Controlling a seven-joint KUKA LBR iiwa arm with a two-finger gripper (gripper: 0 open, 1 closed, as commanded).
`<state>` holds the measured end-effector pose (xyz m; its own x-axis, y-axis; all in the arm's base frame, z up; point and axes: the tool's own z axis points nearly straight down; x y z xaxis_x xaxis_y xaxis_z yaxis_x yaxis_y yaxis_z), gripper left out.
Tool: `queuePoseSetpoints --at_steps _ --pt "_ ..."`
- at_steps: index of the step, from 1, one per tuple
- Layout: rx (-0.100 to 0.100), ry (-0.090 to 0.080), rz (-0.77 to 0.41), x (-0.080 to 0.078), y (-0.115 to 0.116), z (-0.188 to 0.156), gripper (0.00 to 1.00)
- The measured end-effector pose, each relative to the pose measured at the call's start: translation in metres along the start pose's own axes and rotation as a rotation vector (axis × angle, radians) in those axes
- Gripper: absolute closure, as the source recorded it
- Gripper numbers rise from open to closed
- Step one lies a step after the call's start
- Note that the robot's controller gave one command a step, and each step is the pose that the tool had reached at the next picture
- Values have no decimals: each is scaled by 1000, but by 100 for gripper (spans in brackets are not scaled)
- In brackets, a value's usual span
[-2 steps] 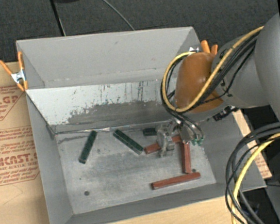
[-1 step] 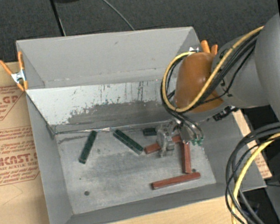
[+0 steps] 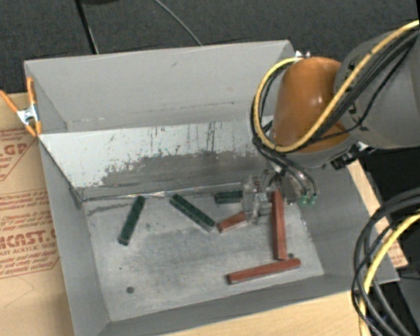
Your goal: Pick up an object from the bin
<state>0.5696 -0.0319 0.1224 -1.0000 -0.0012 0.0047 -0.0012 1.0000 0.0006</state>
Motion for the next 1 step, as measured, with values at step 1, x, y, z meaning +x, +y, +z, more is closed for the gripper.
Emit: queuePoseSetpoints --at_steps 1 --pt "-1 -7 130 -6 6 40 0"
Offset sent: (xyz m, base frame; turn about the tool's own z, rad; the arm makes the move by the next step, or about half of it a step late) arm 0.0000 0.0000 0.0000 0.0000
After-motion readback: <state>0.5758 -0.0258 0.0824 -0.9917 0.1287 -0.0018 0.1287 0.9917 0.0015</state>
